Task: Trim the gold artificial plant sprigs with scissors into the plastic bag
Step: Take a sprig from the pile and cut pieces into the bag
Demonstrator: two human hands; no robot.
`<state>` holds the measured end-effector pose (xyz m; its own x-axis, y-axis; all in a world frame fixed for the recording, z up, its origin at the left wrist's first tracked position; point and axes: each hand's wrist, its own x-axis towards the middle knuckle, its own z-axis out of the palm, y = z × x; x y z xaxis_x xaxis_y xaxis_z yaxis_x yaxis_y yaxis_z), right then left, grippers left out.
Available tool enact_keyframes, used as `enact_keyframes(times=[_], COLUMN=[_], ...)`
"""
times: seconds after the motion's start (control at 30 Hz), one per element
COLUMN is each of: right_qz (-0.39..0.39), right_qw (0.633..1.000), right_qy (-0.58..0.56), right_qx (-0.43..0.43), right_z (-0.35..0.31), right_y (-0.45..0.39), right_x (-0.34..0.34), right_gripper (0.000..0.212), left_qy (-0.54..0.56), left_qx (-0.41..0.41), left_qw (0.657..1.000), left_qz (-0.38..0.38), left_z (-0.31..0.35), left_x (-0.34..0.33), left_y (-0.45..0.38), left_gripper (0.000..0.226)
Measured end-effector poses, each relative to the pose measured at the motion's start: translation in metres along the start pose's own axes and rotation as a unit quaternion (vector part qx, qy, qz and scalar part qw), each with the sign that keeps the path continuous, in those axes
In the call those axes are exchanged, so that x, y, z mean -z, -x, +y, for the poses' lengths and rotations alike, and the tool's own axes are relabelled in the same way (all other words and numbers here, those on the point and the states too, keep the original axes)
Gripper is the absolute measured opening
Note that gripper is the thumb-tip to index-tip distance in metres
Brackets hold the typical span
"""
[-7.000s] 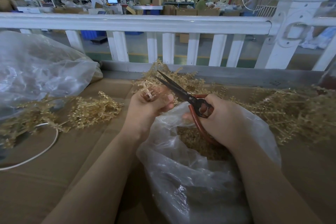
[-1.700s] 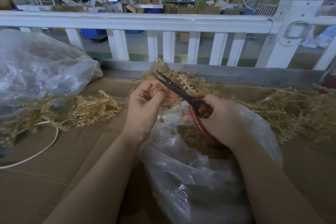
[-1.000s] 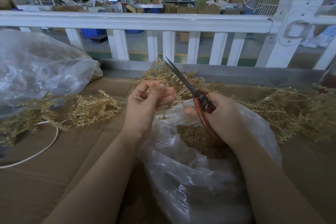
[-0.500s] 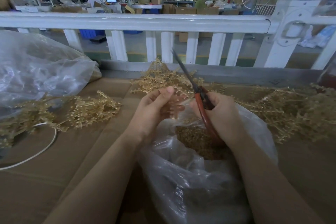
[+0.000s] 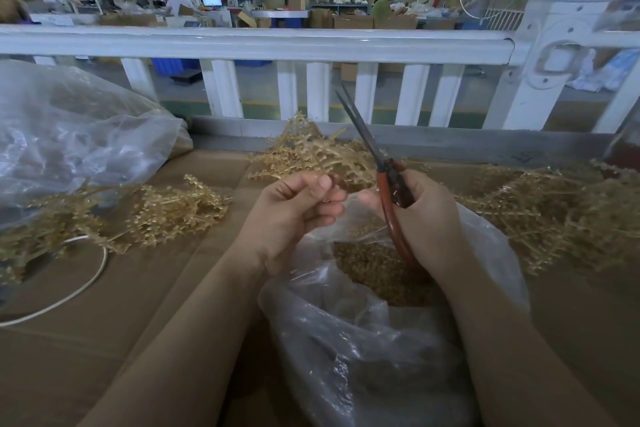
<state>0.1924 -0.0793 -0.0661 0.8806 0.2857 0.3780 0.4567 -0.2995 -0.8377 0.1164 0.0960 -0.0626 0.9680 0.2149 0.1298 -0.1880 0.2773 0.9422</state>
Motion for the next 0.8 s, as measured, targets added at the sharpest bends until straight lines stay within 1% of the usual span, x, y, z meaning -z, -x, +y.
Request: enact_keyframes(times=[0.07,0.2,0.3,0.37,0.43,0.5,0.53,0.6,0.7,0.8], right_qz=[-0.016,-0.045,-0.068,-0.084,-0.097,-0.105,-0.107,-0.107,-0.106,-0.11], right_qw=[1.0,0.995,0.99,0.985,0.978,0.97,0.966,0.957,0.952,0.953], right_qy=[0.022,0.085,0.126,0.15,0.185,0.215,0.231,0.263,0.277,0.273], right_qx=[0.005,0.012,0.011,0.014,0.021,0.034,0.041,0.056,0.068,0.073], right_z=[-0.0017,-0.0048,-0.0037,-0.0027,-0.002,-0.0018,-0.0018,-0.0031,-0.0045,-0.0044], right_y=[0.0007,0.0035,0.0034,0.003,0.0029,0.0031,0.0031,0.003,0.0028,0.0028], right_x=[0.0002,0.0001,0.0004,0.0018,0.0033,0.0051,0.0057,0.0067,0.0069,0.0068], right_gripper=[0.061,0.061,0.074,0.079,0.071,0.061,0.056,0.047,0.044,0.046], left_qy=[0.008,0.041,0.062,0.065,0.053,0.034,0.023,-0.012,-0.091,-0.119], left_qx=[-0.016,-0.033,-0.042,-0.05,-0.066,-0.085,-0.096,-0.119,-0.164,-0.188], left_qw=[0.999,0.997,0.994,0.993,0.992,0.991,0.989,0.987,0.977,0.97], left_qz=[0.031,0.064,0.083,0.088,0.092,0.101,0.107,0.112,0.098,0.096], left_z=[-0.0012,-0.0004,0.0004,-0.0002,-0.0006,-0.0013,-0.0022,-0.0028,-0.0037,-0.0017], left_x=[-0.0001,-0.0002,-0.0001,0.0009,0.002,0.0025,0.0027,0.0027,0.0024,0.0022], left_y=[-0.0018,-0.0028,-0.0046,-0.0053,-0.0058,-0.0063,-0.0069,-0.0076,-0.0071,-0.0058], left_gripper=[0.018,0.011,0.009,0.008,0.007,0.016,0.017,0.01,0.007,0.019])
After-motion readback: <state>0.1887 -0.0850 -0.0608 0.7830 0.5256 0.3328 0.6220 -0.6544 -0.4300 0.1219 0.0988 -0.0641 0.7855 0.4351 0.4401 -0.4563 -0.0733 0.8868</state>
